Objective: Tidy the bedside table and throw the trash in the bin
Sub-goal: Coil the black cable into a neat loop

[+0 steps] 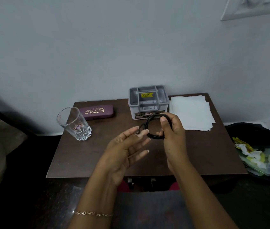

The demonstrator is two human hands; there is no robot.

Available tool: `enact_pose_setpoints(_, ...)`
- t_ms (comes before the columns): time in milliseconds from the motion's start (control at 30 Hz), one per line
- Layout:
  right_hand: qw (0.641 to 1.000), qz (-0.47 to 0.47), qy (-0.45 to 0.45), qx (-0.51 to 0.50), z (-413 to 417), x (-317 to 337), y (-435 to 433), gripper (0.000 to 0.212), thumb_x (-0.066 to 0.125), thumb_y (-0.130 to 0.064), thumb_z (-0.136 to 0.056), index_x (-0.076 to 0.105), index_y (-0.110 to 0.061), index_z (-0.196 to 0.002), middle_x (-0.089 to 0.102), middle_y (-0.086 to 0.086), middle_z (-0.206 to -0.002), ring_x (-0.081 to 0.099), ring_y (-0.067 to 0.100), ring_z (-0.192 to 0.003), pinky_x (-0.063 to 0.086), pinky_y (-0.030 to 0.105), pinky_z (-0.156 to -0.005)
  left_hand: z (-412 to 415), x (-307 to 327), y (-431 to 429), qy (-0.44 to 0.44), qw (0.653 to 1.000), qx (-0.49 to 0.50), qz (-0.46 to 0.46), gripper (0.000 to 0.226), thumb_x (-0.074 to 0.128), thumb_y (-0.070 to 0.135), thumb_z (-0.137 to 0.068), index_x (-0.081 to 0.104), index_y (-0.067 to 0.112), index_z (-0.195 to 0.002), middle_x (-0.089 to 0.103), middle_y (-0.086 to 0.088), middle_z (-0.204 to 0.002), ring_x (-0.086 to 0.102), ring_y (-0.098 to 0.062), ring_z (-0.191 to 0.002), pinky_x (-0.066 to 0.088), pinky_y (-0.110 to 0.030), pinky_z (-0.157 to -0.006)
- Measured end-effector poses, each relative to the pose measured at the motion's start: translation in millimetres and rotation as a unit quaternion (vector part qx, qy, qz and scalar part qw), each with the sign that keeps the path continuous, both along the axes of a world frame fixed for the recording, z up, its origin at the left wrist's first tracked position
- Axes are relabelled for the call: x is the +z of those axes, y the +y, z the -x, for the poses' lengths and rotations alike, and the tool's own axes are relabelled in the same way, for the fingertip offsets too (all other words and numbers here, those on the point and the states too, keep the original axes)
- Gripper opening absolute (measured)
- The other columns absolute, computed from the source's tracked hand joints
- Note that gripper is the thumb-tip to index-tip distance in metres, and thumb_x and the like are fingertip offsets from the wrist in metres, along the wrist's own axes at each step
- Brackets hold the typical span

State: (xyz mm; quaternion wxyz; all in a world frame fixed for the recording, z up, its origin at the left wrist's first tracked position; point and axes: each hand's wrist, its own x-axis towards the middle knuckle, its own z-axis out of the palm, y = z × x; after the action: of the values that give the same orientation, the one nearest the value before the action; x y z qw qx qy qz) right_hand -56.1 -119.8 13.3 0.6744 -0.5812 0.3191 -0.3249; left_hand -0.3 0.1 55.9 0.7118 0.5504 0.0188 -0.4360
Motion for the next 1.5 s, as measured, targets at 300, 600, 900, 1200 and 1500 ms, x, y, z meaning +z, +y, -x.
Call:
enact_pose_setpoints(300, 0.993, -0.113, -0.035, 0.014, 1, 0, -1, 0.015, 0.047, -0.023, -0.097, 0.061, -0.024, -0.103, 0.048, -0.01, -0.065, 0.045, 0.004, -0.06, 0.044, 0.026, -0.07, 2, -3, -9, -0.137, 0.99, -0.008, -0.015, 0.019, 0.053, 0.007, -0.092, 0.07, 0.014, -0.097, 0.076, 0.0, -0.085, 0.066, -0.003, -0.069, 0.051, -0.011, -0.058)
enact_pose_setpoints(600, 0.965, -0.233, -0.108, 0.051, -4, 8, 7, 0.02, 0.05, -0.019, -0.095, 0.06, -0.013, -0.111, 0.044, -0.005, -0.067, 0.041, 0.004, -0.058, 0.041, 0.021, -0.064, 2, -7, -21, -0.229, 0.966, 0.088, -0.086, 0.045, 0.076, 0.01, -0.075, 0.051, 0.018, -0.111, 0.058, 0.003, -0.063, 0.051, 0.002, -0.044, 0.036, -0.011, -0.04)
enact_pose_setpoints(900, 0.972, -0.217, -0.083, 0.044, -4, 11, 9, 0.014, 0.051, -0.021, -0.095, 0.06, -0.021, -0.105, 0.046, -0.007, -0.069, 0.044, 0.0, -0.061, 0.04, 0.011, -0.055, 1, -19, -19, -0.164, 0.985, 0.028, -0.034, 0.003, 0.065, 0.01, -0.085, 0.064, 0.013, -0.086, 0.059, -0.012, -0.09, 0.062, -0.016, -0.081, 0.055, -0.023, -0.071)
enact_pose_setpoints(1200, 0.998, -0.046, -0.027, 0.018, -4, 13, 17, 0.022, 0.058, -0.022, -0.092, 0.065, -0.019, -0.112, 0.067, 0.003, -0.106, 0.066, 0.007, -0.079, 0.05, 0.013, -0.065, -4, -27, -23, -0.208, 0.97, 0.105, -0.074, 0.011, 0.061, 0.005, -0.088, 0.061, 0.013, -0.08, 0.06, -0.025, -0.088, 0.065, -0.016, -0.068, 0.053, -0.018, -0.055)
enact_pose_setpoints(1500, 0.983, -0.18, -0.033, 0.001, 1, 12, 2, 0.012, 0.055, -0.021, -0.093, 0.066, -0.023, -0.093, 0.064, -0.008, -0.084, 0.058, 0.004, -0.081, 0.043, 0.016, -0.073, -8, -19, -12, -0.222, 0.963, -0.152, -0.005, 0.013, 0.057, 0.012, -0.09, 0.065, 0.016, -0.1, 0.071, 0.001, -0.106, 0.061, -0.011, -0.106, 0.043, -0.029, -0.093)
